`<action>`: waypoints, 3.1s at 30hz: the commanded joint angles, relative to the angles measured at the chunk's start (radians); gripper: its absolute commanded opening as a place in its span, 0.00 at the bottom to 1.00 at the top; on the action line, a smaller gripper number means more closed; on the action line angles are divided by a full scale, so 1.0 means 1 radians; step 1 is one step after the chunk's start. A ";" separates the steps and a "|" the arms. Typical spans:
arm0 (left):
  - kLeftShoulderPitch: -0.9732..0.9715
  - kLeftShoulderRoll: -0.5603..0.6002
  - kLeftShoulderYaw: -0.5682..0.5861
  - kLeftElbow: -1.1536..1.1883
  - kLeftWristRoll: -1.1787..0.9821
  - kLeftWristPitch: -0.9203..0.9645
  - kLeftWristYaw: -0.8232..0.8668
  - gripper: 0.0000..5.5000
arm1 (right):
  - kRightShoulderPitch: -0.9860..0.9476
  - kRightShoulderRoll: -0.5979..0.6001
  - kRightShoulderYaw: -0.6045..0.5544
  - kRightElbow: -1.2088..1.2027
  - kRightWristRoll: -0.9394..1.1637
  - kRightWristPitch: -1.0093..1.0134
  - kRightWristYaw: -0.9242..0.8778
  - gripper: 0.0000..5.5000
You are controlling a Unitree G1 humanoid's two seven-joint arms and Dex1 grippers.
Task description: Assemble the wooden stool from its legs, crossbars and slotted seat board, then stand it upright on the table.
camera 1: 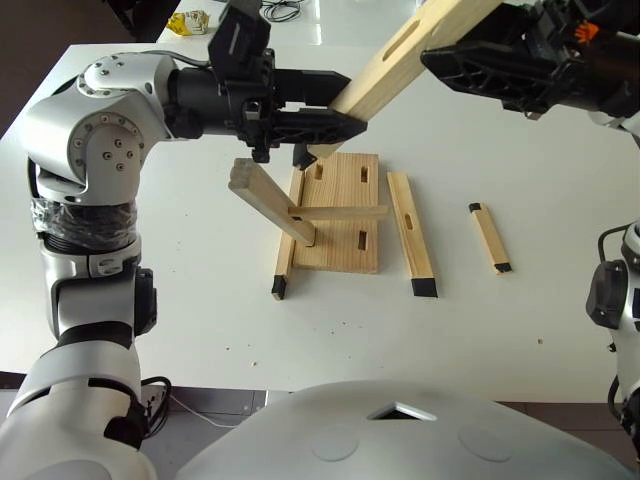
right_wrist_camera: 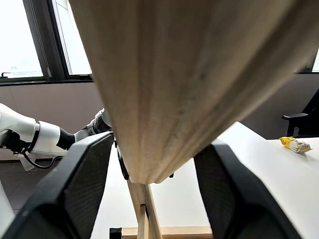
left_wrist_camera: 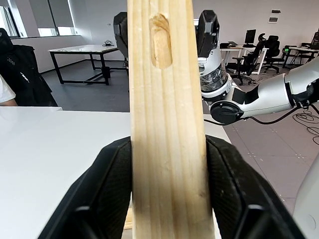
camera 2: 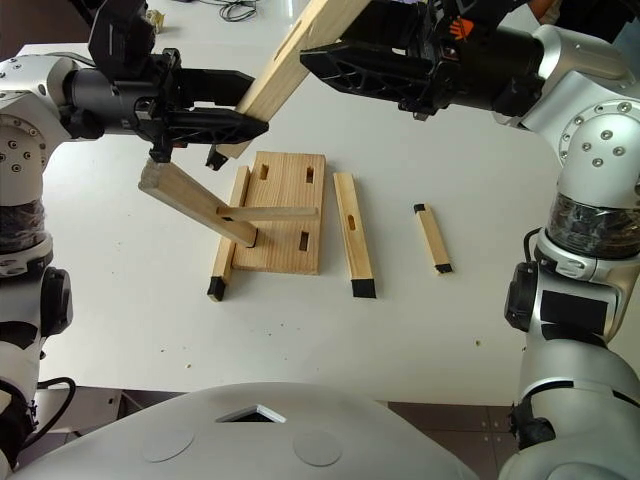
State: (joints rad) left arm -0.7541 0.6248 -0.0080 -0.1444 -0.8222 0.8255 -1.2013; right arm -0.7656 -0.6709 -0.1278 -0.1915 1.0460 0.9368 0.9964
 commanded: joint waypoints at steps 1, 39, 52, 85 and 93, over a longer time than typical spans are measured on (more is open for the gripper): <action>0.001 -0.001 -0.007 -0.015 0.012 -0.006 0.013 0.37 | -0.013 0.008 0.003 -0.027 0.019 0.019 -0.007 0.40; -0.122 -0.062 -0.006 0.266 0.253 -0.095 0.220 0.61 | 0.072 -0.063 0.057 -0.046 -0.157 -0.135 0.007 0.37; -0.210 0.054 0.158 0.587 0.374 -0.334 0.302 0.90 | 0.176 -0.204 -0.012 -0.023 -0.290 -0.225 0.066 0.37; 0.523 0.235 0.164 0.091 0.442 -0.382 0.156 0.90 | 0.681 -0.183 0.048 -0.393 -0.406 -0.368 0.004 0.37; 0.490 0.240 0.119 0.085 0.446 -0.371 0.108 0.90 | 0.689 -0.129 0.117 -0.361 -0.468 -0.425 -0.013 0.37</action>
State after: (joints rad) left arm -0.2436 0.8492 0.1245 -0.0506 -0.3726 0.4468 -1.0800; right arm -0.0670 -0.8120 -0.0301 -0.5673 0.6006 0.5379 0.9861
